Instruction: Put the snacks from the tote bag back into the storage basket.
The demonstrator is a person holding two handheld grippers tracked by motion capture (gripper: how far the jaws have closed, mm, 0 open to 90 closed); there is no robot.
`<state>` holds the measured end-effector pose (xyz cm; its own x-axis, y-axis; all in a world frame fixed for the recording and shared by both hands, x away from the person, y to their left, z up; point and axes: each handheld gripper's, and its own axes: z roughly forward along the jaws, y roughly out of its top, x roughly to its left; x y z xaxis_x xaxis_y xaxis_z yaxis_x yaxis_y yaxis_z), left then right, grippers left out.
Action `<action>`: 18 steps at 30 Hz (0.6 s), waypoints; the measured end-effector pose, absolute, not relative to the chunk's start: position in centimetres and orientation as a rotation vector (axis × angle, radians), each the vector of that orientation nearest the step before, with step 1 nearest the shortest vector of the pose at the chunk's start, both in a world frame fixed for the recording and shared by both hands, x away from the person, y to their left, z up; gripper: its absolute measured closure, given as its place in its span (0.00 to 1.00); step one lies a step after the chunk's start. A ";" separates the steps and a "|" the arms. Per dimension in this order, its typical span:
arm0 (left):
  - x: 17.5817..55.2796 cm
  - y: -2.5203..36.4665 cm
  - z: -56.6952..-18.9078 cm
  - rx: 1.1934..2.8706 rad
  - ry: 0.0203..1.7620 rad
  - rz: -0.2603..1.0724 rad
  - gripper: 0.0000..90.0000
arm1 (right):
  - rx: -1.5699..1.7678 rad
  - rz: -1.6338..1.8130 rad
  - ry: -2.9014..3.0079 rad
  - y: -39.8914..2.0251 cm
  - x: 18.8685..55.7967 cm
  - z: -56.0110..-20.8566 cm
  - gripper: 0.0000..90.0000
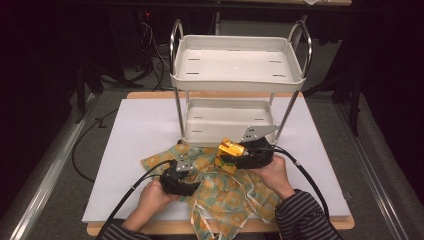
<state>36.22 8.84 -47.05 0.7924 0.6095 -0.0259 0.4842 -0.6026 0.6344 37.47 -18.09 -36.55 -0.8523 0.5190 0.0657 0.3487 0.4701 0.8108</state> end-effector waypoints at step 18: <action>36.2 8.8 -47.1 2.334 0.807 0.258 0.40 | 0.813 1.324 2.457 -19.7 37.7 -35.3 0.61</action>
